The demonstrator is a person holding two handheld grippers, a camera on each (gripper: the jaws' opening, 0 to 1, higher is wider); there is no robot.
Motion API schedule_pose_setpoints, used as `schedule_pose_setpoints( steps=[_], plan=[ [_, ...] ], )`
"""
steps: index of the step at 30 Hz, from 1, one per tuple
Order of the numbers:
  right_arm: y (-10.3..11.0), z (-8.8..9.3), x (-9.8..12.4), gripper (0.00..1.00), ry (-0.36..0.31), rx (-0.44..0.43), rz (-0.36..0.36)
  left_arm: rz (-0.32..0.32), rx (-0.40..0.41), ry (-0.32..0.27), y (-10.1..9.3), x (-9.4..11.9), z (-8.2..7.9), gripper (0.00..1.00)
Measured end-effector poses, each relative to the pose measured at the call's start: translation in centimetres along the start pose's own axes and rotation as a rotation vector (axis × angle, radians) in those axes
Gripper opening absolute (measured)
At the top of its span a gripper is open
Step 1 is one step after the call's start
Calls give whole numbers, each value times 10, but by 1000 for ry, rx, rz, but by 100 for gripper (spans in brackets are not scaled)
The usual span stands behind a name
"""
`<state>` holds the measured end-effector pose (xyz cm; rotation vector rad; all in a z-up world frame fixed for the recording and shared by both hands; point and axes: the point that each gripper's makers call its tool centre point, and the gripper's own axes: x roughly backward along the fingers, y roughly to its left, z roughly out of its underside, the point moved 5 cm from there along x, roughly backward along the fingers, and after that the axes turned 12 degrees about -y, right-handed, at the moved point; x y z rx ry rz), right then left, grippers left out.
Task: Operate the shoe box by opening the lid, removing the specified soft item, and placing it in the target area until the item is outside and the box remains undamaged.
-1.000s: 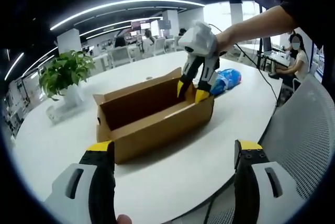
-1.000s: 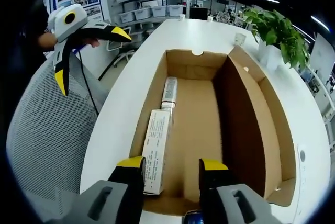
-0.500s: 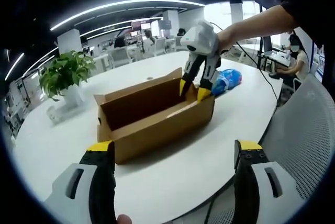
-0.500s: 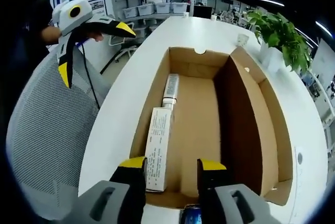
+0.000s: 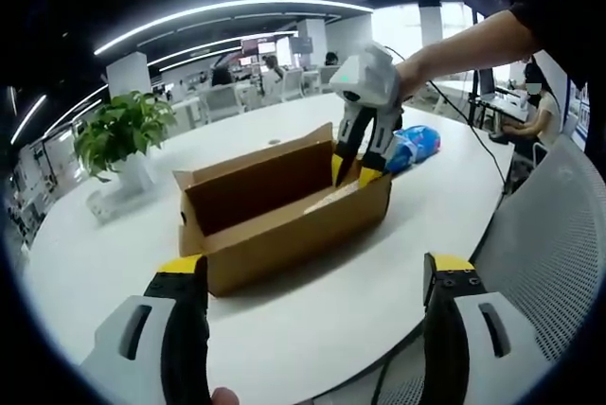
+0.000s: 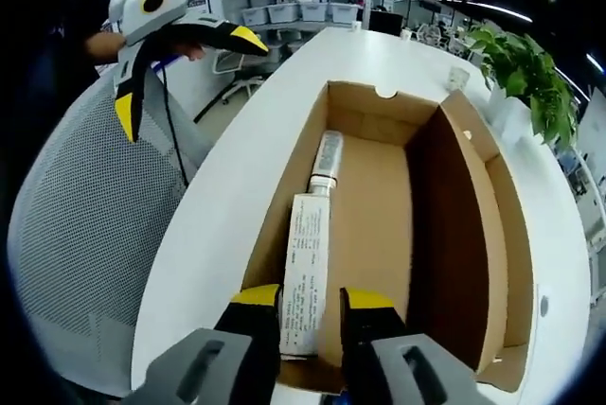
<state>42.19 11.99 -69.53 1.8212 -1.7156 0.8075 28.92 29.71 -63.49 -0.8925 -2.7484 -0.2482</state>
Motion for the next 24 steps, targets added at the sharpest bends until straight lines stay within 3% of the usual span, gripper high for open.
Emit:
schedule_pose_setpoints(
  steps=[7,12,20,24],
  plan=[
    [-1,2,1,15,4,-6,4,-1,-1,-1,0,0,-1,94],
    [0,-7,-3,21,-22,-17,0,0,-2,-1,0,0,0,94],
    [2,-11,-19,20,-2,20,-21,-7,-4,-1,1,1,1,94],
    [0,-9,-19,15,16,46,-14,-13,-3,-3,2,1,0,94]
  ],
)
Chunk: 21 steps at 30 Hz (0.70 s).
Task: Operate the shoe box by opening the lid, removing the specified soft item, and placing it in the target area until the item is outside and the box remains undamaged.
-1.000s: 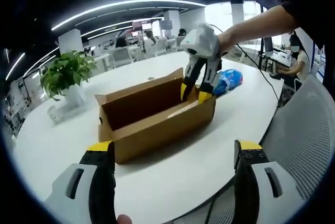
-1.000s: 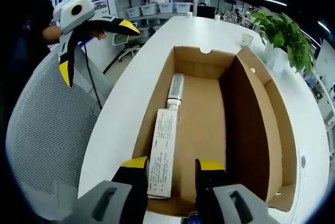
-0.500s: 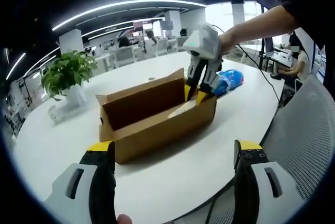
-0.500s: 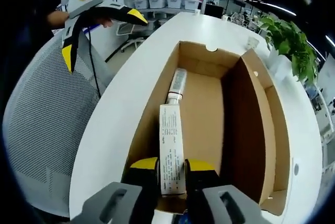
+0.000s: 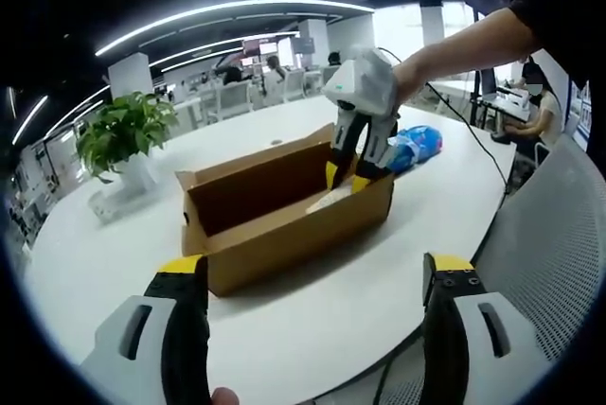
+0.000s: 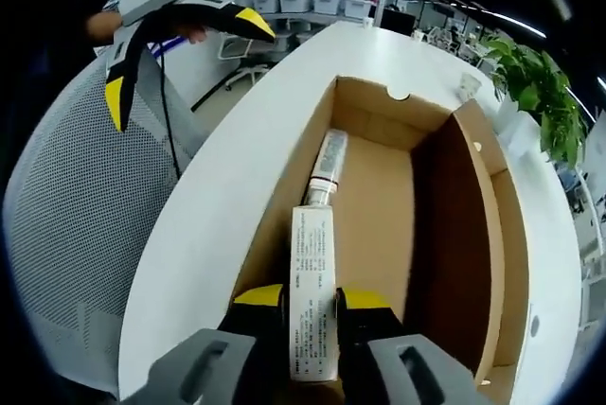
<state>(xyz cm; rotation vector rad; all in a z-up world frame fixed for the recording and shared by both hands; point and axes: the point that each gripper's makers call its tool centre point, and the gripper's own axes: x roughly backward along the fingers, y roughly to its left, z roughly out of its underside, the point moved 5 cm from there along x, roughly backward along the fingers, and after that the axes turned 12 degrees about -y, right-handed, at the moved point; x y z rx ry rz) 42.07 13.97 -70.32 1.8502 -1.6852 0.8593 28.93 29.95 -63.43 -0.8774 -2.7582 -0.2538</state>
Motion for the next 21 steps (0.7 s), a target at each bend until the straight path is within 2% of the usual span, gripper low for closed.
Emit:
schedule_pose_setpoints(
  steps=[4,7,9,15,21],
  plan=[
    [0,0,2,15,-1,1,1,-3,0,-2,1,0,0,94],
    [-1,-4,4,14,-27,-25,0,1,-1,1,0,-1,0,94],
    [-2,-5,6,14,-26,-10,11,5,-2,2,-1,-1,0,94],
    [-9,-8,19,14,-48,-52,50,11,-4,3,-2,-1,0,94],
    [-14,-20,34,14,-104,-90,78,8,-5,-1,-2,-1,0,94]
  ],
)
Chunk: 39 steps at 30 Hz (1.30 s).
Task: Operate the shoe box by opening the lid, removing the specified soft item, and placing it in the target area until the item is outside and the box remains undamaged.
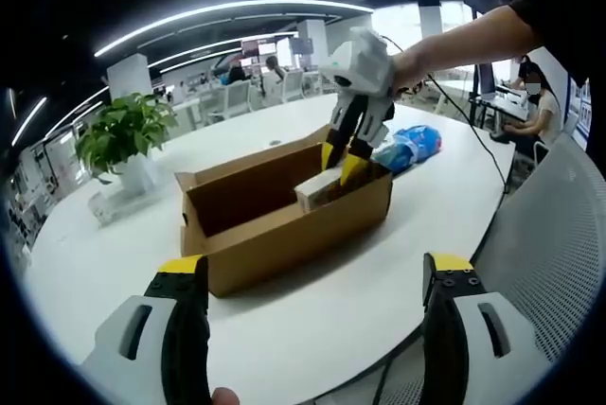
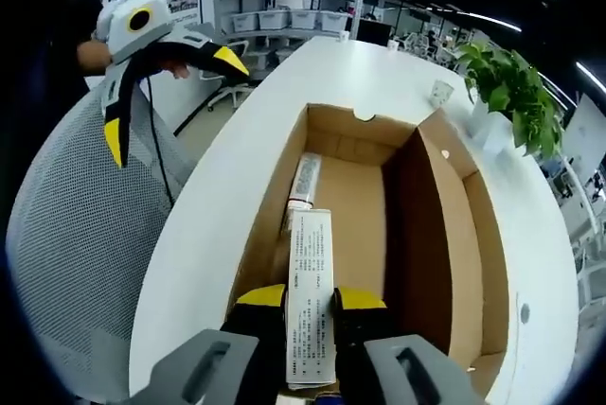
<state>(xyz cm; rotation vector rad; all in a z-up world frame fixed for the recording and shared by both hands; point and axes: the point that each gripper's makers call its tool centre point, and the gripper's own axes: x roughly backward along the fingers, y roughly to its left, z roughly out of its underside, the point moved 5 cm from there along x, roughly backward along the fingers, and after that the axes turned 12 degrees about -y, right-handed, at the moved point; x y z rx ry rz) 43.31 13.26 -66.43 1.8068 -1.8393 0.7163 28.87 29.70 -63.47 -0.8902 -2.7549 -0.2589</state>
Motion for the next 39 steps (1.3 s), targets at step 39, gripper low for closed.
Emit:
schedule_pose_setpoints(
  steps=[39],
  plan=[
    [-25,-15,106,14,-30,38,139,6,-2,-9,-2,0,-2,94]
  ],
)
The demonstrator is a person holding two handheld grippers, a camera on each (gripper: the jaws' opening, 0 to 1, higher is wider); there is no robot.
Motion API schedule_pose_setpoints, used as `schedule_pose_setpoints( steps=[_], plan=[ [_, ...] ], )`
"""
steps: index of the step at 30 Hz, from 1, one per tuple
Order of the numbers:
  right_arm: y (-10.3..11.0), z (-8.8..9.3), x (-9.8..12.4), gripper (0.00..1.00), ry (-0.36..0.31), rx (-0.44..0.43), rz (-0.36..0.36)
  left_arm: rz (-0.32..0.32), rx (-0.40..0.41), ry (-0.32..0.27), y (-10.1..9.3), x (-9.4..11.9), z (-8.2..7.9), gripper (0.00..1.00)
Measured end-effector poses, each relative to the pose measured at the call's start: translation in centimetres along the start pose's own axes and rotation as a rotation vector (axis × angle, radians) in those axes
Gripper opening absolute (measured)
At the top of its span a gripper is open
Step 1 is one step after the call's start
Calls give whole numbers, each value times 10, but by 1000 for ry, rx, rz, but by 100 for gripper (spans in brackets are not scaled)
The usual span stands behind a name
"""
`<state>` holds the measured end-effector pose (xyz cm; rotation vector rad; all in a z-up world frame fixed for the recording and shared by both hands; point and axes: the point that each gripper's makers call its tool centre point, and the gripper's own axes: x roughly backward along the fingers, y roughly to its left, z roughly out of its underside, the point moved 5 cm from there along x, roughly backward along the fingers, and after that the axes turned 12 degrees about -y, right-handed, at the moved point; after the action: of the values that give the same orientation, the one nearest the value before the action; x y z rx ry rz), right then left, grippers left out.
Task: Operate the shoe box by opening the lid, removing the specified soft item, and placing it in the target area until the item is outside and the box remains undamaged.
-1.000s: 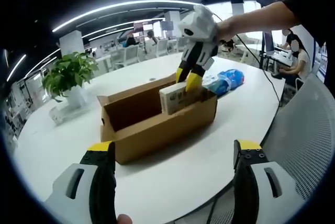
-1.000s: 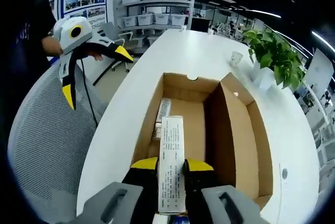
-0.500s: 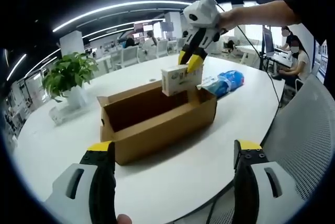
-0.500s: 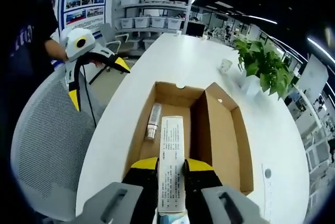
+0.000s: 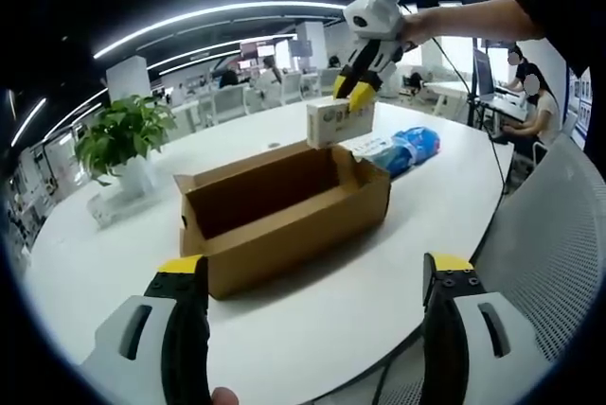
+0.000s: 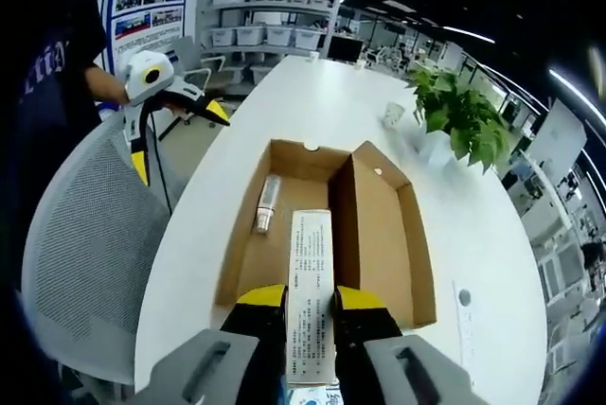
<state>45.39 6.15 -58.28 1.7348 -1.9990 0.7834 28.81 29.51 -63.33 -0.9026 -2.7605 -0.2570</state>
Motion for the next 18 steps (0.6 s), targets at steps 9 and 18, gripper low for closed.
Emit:
schedule_pose_setpoints(
  steps=[9,18],
  plan=[
    [-4,14,21,14,28,3,23,-3,16,-13,1,0,-1,95],
    [-12,35,42,14,68,10,58,-6,36,-32,2,0,-3,98]
  ],
)
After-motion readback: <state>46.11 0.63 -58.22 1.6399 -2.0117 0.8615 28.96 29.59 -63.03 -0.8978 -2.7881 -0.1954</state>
